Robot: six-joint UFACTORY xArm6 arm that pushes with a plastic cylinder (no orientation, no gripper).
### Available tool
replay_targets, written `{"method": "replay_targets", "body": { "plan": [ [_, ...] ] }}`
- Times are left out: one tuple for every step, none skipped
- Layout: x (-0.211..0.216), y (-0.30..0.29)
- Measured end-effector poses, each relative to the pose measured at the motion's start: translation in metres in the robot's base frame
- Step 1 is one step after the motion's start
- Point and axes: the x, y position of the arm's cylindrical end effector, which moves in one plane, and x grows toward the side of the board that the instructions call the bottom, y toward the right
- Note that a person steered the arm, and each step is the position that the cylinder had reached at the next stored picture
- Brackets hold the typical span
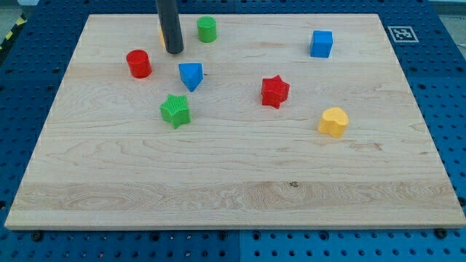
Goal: Move the yellow hexagon towards the top left
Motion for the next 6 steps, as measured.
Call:
{"method": "replay_targets", "body": {
  "plan": [
    [0.000,0.019],
    [-0.006,0.045],
    [-0.008,0.048],
    [-0.015,0.027],
    [-0.033,-0.007],
    [-0.045,-0.040]
  ]
}}
